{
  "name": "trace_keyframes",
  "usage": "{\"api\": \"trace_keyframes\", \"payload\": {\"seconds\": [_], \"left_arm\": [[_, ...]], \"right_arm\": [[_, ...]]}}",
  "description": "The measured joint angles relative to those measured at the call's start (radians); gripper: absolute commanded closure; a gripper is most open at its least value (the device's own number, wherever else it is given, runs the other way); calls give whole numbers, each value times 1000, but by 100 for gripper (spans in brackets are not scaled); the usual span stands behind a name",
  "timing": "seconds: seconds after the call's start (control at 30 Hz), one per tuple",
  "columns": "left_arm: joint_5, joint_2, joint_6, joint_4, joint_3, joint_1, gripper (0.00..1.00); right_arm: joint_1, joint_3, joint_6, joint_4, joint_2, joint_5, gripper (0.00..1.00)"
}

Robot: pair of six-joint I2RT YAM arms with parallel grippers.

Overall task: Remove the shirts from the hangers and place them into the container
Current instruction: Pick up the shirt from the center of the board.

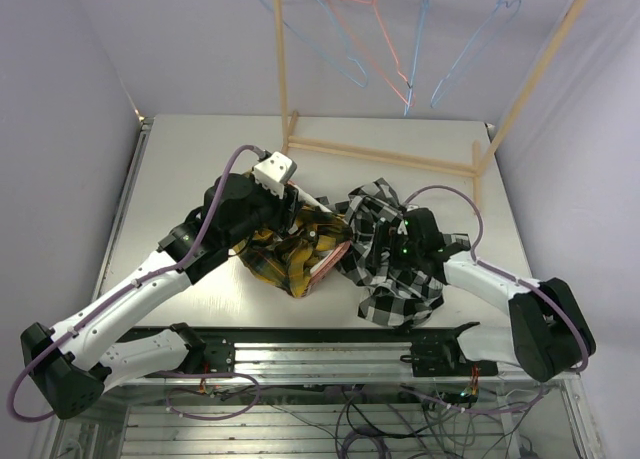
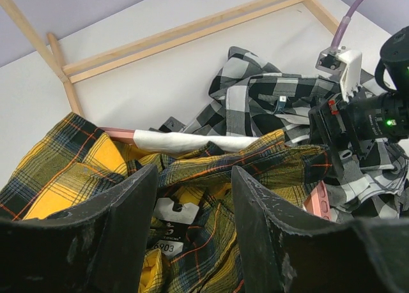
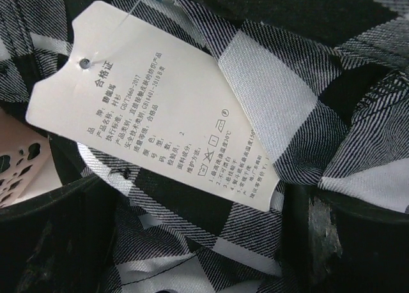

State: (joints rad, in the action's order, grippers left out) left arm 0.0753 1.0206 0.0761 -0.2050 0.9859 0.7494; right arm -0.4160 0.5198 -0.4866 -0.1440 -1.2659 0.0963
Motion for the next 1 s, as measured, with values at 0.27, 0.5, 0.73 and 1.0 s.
{"api": "trace_keyframes", "payload": {"seconds": [0.27, 0.5, 0.73, 1.0], "left_arm": [[-1, 6, -7, 0, 0, 0, 40], [-1, 6, -8, -1, 0, 0, 40], [8, 6, -8, -1, 0, 0, 39], [95, -24, 9, -1, -4, 0, 39]], "right_arm": [[-24, -30, -7, 104, -19, -45, 71], [-34, -30, 13, 115, -31, -13, 100], [-70, 60, 34, -55, 171, -39, 100], [-132, 412, 82, -249, 321, -79, 100]]}}
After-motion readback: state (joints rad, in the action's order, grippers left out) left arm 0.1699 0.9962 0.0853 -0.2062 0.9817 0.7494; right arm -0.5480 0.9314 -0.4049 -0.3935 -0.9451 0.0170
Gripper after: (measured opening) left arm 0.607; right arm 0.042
